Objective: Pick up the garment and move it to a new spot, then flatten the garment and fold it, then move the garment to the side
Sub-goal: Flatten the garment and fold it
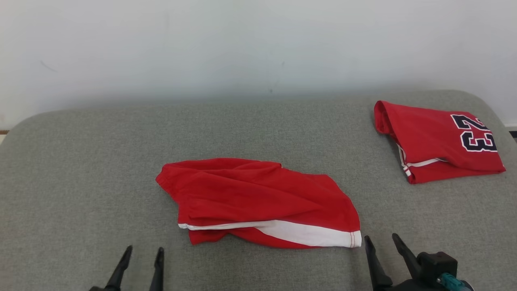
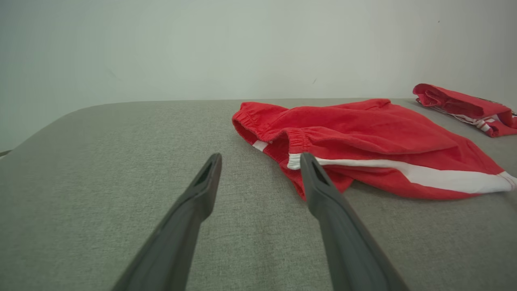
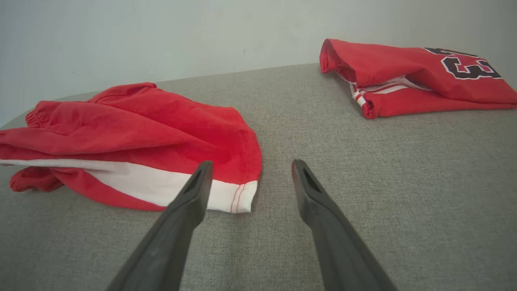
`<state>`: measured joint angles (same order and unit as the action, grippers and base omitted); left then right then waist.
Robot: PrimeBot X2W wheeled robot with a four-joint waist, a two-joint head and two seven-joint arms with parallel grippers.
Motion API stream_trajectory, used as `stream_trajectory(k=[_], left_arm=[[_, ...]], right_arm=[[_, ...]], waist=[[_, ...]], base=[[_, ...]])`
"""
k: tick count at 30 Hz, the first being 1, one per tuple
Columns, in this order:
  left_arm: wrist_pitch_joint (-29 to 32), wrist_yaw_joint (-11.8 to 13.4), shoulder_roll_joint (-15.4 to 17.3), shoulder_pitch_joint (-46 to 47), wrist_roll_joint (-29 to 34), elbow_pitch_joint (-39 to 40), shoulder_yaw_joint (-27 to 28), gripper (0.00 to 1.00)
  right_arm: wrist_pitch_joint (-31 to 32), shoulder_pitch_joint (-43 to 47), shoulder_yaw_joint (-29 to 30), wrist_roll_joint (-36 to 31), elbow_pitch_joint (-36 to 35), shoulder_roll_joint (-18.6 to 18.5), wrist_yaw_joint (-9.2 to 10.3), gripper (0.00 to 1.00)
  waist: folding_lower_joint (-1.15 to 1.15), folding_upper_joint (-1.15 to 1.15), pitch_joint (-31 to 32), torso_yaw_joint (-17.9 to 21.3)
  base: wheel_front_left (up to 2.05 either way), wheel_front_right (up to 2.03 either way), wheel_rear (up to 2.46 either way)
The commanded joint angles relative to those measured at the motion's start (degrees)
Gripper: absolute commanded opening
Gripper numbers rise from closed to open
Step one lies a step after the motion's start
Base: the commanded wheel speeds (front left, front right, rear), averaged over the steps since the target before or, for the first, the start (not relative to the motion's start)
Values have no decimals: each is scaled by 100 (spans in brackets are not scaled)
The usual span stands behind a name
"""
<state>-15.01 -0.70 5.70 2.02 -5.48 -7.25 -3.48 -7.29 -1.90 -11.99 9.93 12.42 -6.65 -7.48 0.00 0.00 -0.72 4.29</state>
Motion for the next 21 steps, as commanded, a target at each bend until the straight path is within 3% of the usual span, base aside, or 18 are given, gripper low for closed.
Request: stream_trajectory(k=[1,9,21], left_arm=[[-24,-37,30,75,-11,-63,-27,100],[-25,-478,163,957,85,-1136,-507,100],[-24,-631,339,2082,238,-2241,-1037,100]], right_arm=[[26,-64,-31,35,51,-46,-2,100],[53,-783,-478,333,992,-159,-3,100],[-397,-1739,-1123,813,2483,-8,-2,100]], waist=[[0,0,-32,22],[0,0,-393,164],[0,0,-882,289]], base=[[0,0,0],[0,0,0],[0,0,0]])
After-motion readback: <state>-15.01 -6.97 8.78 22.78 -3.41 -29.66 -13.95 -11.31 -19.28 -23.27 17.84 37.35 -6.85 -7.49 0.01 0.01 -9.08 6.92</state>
